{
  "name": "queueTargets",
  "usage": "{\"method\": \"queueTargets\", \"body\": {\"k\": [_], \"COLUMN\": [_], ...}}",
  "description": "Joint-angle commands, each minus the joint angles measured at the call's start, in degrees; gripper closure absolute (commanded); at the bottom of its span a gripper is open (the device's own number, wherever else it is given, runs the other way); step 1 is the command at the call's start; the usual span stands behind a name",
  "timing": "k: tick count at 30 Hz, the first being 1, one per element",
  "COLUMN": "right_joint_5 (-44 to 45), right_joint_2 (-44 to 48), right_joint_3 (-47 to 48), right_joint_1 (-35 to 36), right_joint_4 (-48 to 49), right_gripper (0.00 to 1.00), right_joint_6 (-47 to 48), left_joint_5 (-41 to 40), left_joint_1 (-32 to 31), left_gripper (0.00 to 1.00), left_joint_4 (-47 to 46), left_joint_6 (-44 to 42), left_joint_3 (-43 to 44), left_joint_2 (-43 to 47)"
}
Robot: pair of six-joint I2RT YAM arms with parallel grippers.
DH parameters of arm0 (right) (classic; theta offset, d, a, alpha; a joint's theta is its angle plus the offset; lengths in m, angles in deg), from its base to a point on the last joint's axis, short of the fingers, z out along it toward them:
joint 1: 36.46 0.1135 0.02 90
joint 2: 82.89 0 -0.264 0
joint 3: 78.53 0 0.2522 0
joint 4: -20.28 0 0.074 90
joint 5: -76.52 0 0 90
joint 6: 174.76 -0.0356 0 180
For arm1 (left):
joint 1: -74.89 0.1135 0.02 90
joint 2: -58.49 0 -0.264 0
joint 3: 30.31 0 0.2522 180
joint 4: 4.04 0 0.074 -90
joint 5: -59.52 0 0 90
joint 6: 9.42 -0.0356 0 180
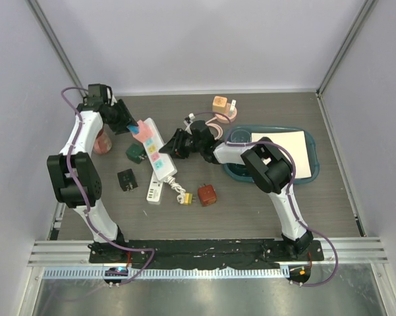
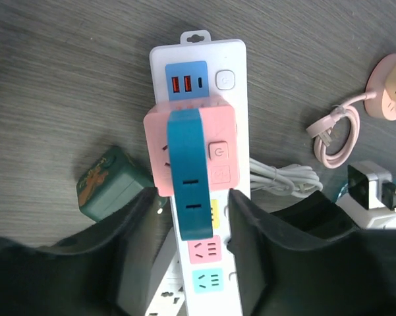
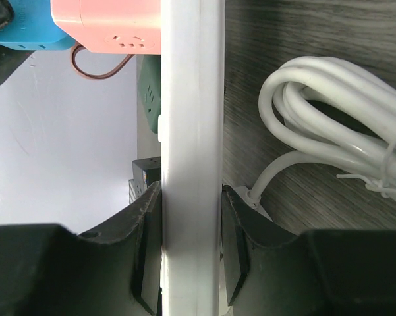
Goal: Pull the plug off the socket
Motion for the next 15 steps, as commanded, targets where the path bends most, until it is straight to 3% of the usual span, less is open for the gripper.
{"method": "queueTargets", "body": {"k": [1,4,8,15], "right_joint_5": [-1.0,-1.0,1.1,3.1], "right_joint_2": [5.6,5.6,6.3,5.6], "right_joint_3": [0.4,0.5,-0.1,-2.5], "right_joint_1": [0.4,0.4,0.4,0.1], "right_joint_4": [5.6,5.2,3.1,6.8], "right_gripper": [0.99,0.99,0.99,0.99], "right_joint_6": [2.7,3.2,4.4,1.1], "left_joint_5": [2.2,2.9,3.9,5.3], "left_joint_1": [-0.6,-0.6,-0.6,-0.5], "left_gripper": [0.58,0.68,1.00,1.00], "left_joint_4": [-0.6,-0.5,0.4,3.3], "left_joint_6": [-1.7,-1.7,-1.2,0.9], "left_joint_3": [2.5,2.5,2.8,5.0], "left_joint_2": [-0.4,-0.7,-0.4,-0.5]}}
